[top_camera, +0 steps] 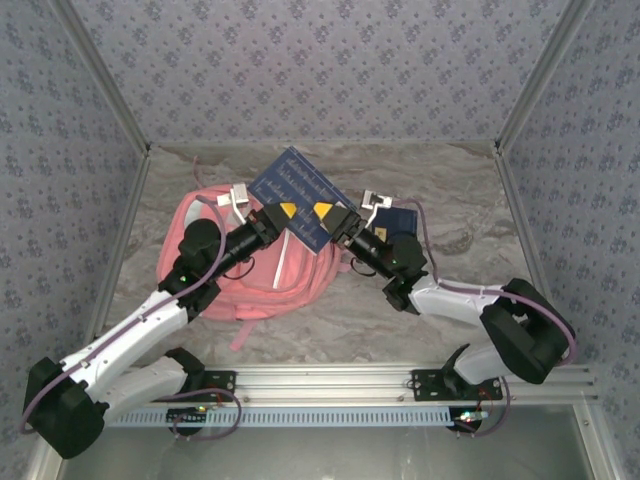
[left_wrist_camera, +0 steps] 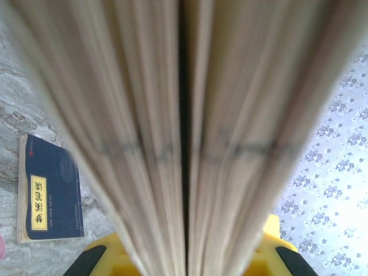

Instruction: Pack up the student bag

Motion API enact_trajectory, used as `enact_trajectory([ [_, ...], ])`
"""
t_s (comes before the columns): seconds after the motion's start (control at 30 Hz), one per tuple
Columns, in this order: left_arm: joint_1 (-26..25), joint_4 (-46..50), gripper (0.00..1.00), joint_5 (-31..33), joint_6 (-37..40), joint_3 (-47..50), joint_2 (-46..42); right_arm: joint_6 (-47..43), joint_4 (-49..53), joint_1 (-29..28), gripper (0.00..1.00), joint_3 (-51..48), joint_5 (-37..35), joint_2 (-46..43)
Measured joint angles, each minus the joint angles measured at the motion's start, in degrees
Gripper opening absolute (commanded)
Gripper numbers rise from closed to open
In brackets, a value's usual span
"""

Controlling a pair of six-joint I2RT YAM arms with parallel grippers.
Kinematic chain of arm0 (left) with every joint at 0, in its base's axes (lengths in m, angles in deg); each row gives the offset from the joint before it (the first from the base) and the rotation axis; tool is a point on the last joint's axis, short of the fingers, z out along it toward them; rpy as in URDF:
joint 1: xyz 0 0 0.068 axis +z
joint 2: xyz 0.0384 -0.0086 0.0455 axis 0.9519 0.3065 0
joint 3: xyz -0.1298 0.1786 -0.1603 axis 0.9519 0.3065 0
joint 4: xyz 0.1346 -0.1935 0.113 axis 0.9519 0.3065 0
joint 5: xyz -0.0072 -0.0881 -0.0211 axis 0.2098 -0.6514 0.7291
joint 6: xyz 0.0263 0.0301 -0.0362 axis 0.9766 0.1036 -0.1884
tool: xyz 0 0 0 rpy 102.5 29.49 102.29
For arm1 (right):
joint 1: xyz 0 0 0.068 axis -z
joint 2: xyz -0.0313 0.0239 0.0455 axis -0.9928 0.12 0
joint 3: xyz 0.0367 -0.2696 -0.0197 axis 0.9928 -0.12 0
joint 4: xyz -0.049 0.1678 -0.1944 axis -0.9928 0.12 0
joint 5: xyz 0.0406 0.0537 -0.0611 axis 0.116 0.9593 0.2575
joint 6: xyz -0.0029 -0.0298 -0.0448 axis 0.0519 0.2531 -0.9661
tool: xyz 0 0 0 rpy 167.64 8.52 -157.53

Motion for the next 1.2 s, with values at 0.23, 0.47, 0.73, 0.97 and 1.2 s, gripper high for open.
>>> enact_trajectory([
  [0.23, 0.00, -0.20, 0.03, 0.28, 0.90, 0.07, 0.00, 0.42, -0.15, -0.15, 0.00, -0.02, -1.20, 0.11],
  [0.47, -0.26, 7.54, 0.58, 1.66, 8.13, -0.24, -0.07, -0.28, 4.94, 1.27, 0.00, -3.85, -1.70, -4.00],
  [0.73, 2.80, 27.58, 0.62, 3.56, 21.42, -8.96, 5.79, -5.77, 30.73, 11.17, 0.00, -9.20, -2.32, -21.62],
  [0.97, 6.25, 41.62, 0.61, 1.25, 31.52, -15.52, 20.98, -12.68, 50.82, 16.76, 0.00, -9.33, 0.04, -34.77],
  [1.2, 6.25, 46.05, 0.47, -1.88, 35.58, -17.03, 25.99, -14.34, 60.39, 21.24, 0.00, -12.11, 3.26, -40.83],
])
